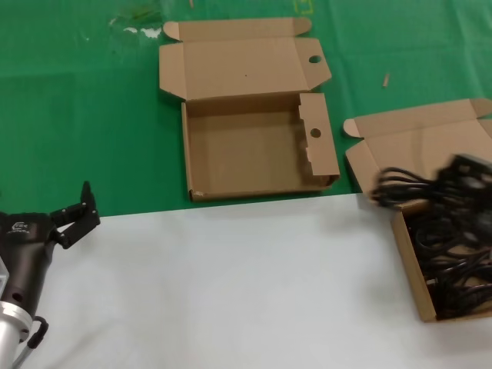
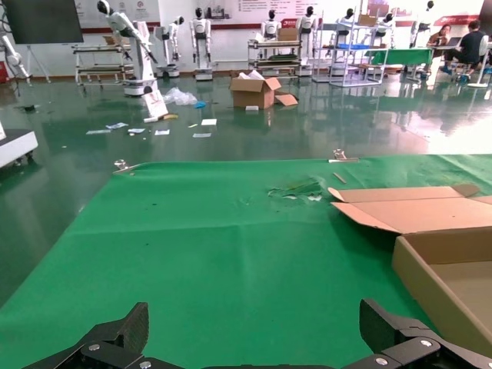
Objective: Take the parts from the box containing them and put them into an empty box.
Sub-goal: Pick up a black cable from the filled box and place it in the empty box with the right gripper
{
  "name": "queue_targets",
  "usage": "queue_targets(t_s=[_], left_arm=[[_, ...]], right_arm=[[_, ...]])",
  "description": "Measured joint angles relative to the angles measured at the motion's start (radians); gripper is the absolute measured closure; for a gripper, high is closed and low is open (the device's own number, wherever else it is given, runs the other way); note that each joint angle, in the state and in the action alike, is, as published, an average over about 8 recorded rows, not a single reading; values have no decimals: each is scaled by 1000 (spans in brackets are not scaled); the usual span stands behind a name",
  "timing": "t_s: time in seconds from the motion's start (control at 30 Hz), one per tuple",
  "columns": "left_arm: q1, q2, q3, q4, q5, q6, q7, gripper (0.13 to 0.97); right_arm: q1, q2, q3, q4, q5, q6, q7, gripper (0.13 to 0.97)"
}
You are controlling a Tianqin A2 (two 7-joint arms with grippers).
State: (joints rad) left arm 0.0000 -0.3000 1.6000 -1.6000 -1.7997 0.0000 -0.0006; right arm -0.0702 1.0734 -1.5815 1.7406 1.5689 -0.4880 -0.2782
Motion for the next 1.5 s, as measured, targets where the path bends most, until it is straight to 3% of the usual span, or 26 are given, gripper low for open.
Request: queue_targets(t_s=[0.27, 0.47, 0.7, 0.97, 1.37, 1.5], left_arm=[[0, 0, 0, 0, 0, 0, 0, 132], [0, 0, 0, 0, 0, 0, 0, 132], [0, 0, 0, 0, 0, 0, 0, 132], [0, 0, 0, 0, 0, 0, 0, 132], [0, 0, 0, 0, 0, 0, 0, 132], [0, 0, 0, 0, 0, 0, 0, 132]], right_arm=[[258, -217, -201, -26, -182, -46, 9, 945], [500, -452, -380, -222, -329, -64, -76, 946], [682, -610, -490, -434, -360, -66, -210, 946], [769, -668, -528, -554, -351, -64, -290, 946], [774, -671, -530, -562, -352, -64, -292, 931], [774, -671, -530, -562, -352, -64, -292, 890]])
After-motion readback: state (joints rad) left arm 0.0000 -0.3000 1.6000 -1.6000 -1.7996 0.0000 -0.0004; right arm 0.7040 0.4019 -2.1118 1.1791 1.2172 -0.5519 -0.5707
